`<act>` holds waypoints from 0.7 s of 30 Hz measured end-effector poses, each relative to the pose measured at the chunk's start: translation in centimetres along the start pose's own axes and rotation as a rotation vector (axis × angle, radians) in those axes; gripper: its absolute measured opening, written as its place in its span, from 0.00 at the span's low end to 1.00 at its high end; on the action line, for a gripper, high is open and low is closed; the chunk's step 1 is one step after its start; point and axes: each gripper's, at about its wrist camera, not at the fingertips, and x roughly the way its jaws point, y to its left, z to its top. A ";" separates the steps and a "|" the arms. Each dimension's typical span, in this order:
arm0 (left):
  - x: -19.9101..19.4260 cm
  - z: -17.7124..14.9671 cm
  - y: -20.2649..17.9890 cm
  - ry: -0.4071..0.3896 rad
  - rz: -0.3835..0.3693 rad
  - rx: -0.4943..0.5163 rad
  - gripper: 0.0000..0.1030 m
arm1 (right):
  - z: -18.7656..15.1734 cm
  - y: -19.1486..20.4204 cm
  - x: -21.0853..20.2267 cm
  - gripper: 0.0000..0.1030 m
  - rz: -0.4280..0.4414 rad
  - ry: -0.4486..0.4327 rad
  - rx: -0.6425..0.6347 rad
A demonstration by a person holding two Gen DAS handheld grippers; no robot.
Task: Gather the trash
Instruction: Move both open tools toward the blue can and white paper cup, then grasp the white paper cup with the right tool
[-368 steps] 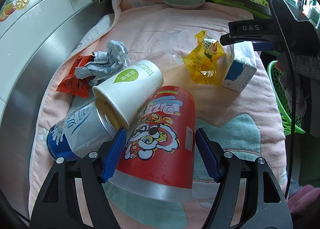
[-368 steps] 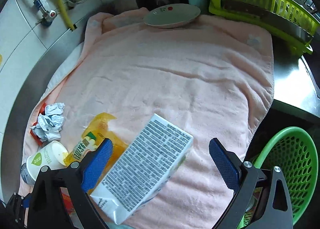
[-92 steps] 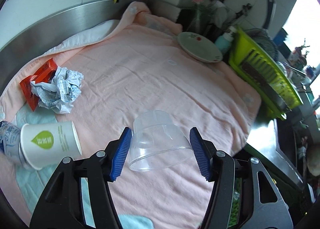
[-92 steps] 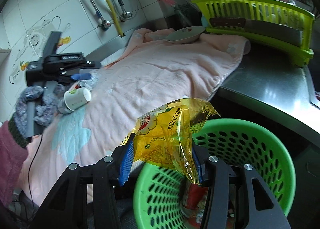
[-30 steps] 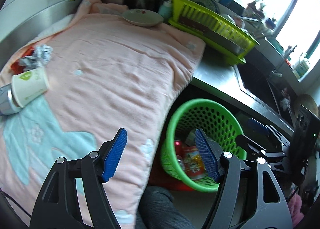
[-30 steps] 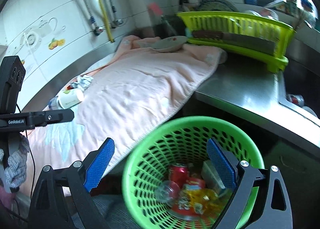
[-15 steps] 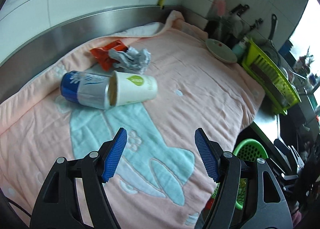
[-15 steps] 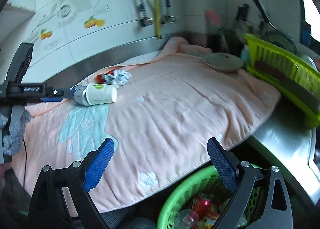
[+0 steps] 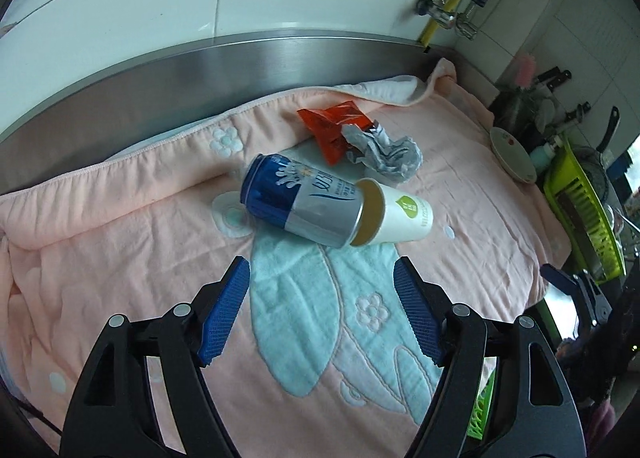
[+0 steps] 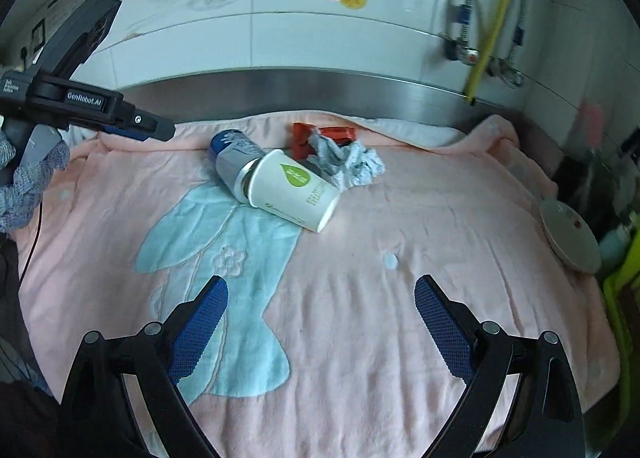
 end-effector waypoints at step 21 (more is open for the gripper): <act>3.4 2.5 5.7 0.040 -0.007 -0.178 0.72 | 6.6 3.4 14.8 0.89 0.051 0.128 -0.476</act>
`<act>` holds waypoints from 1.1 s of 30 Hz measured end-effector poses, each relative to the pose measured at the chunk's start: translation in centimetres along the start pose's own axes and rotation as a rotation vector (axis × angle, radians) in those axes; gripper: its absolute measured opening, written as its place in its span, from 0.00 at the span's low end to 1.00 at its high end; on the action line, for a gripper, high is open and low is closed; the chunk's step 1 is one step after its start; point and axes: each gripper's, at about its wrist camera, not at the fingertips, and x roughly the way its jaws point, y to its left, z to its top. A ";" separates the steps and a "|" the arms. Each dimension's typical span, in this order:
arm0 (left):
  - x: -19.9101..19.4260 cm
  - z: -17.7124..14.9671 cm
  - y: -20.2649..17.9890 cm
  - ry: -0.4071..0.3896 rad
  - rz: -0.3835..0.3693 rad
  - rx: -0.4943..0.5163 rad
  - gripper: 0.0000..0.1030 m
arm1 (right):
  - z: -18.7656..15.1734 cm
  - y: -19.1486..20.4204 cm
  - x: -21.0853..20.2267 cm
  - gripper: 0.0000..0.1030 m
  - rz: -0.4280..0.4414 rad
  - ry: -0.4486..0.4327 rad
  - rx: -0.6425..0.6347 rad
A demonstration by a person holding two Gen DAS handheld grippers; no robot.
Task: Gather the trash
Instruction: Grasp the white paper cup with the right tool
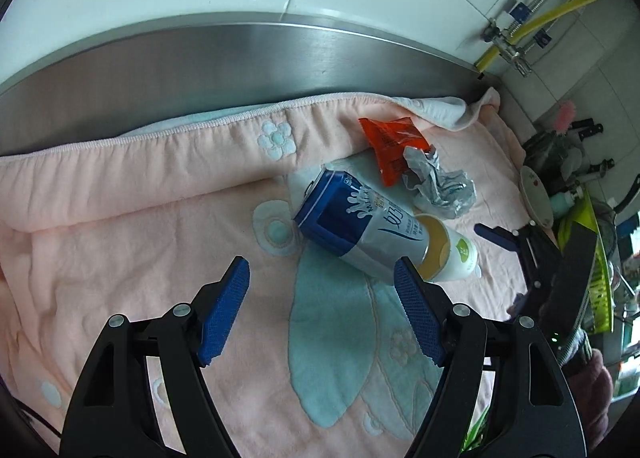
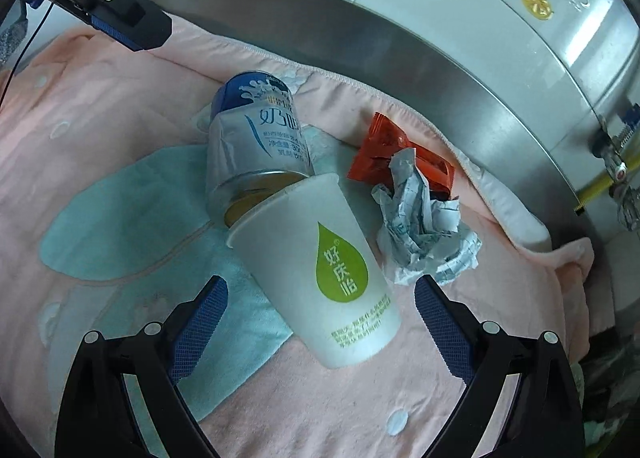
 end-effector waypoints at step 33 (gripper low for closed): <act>5.2 0.6 -1.8 0.024 -0.112 -0.231 0.83 | -5.0 4.1 -5.6 0.58 -0.023 -0.033 0.329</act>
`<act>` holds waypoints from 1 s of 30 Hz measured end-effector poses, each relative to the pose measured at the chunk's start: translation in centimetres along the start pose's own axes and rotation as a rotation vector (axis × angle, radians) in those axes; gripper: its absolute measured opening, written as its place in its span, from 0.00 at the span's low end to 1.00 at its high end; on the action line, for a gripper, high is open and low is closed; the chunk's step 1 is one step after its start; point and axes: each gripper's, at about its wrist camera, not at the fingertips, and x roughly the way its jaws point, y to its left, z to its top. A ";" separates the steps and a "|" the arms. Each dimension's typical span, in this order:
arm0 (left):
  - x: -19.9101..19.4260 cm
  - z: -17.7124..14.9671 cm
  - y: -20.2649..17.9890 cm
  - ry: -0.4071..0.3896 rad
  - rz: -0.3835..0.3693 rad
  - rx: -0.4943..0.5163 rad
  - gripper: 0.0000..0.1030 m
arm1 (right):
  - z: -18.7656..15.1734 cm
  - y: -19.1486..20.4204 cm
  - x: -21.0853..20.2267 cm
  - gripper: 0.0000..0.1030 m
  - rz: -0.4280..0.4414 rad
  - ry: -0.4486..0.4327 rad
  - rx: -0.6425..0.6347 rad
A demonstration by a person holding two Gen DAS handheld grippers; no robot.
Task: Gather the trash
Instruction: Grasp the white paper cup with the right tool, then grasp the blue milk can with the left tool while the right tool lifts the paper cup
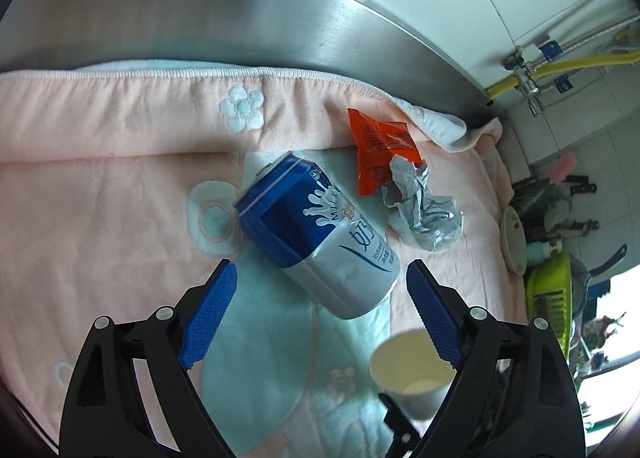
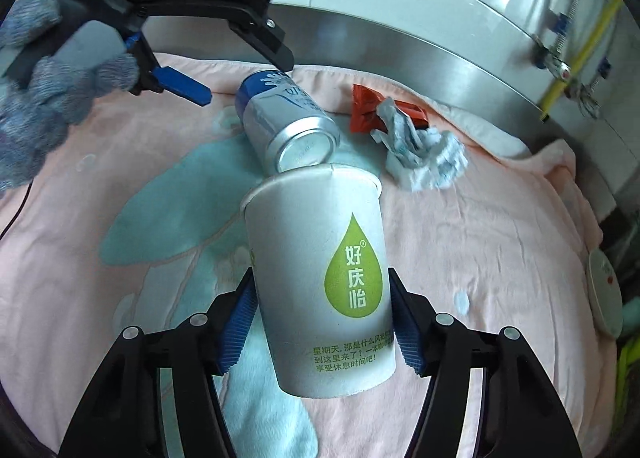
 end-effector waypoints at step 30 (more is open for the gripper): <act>4.2 0.2 -1.8 -0.045 0.156 -0.163 0.74 | -10.1 -2.5 -8.0 0.58 -0.050 -0.105 0.303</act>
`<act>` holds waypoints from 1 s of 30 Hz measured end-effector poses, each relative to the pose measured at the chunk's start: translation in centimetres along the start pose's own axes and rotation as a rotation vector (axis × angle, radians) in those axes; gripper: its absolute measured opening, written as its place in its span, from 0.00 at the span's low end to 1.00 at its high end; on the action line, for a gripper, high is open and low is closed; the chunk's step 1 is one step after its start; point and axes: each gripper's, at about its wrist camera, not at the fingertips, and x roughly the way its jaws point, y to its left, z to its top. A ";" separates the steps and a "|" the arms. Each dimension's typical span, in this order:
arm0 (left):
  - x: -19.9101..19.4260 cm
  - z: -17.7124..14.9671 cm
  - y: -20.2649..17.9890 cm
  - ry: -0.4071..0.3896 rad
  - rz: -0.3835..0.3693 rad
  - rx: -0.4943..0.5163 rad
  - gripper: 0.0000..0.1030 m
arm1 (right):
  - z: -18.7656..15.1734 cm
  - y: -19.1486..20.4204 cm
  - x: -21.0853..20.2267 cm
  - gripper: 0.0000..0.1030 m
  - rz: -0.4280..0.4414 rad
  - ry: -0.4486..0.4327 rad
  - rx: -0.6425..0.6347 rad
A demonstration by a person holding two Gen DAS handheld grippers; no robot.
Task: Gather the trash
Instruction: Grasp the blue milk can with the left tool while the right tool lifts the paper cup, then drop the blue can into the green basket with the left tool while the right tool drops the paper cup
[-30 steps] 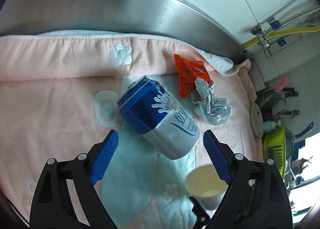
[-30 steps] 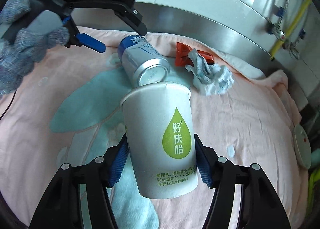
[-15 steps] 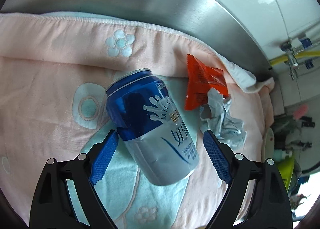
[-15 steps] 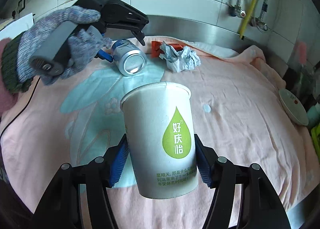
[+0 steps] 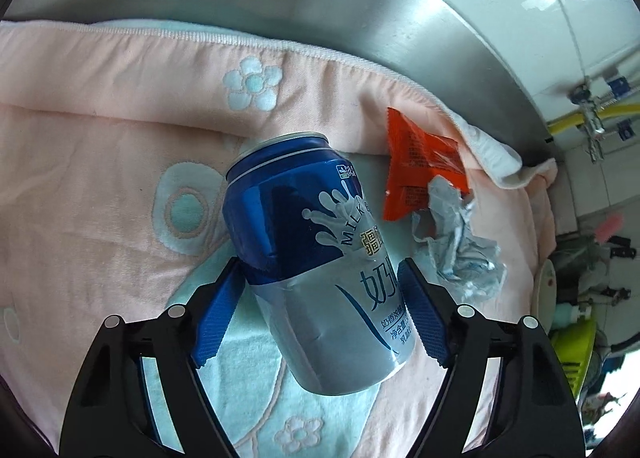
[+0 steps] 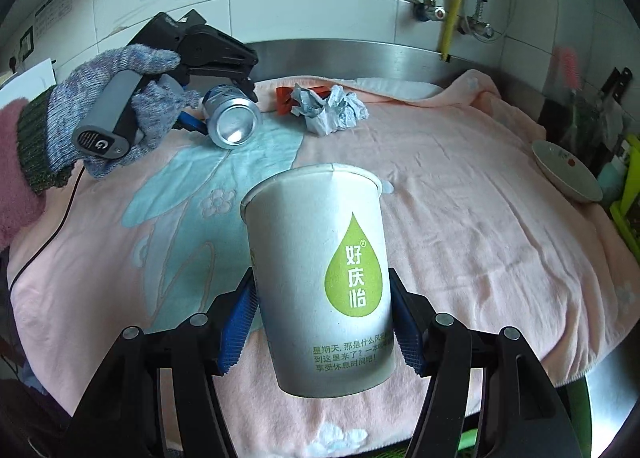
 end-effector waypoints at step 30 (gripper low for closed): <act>-11.5 -20.2 -7.6 0.188 -0.381 0.646 0.74 | -16.0 -8.1 -14.7 0.58 -0.440 -0.001 0.464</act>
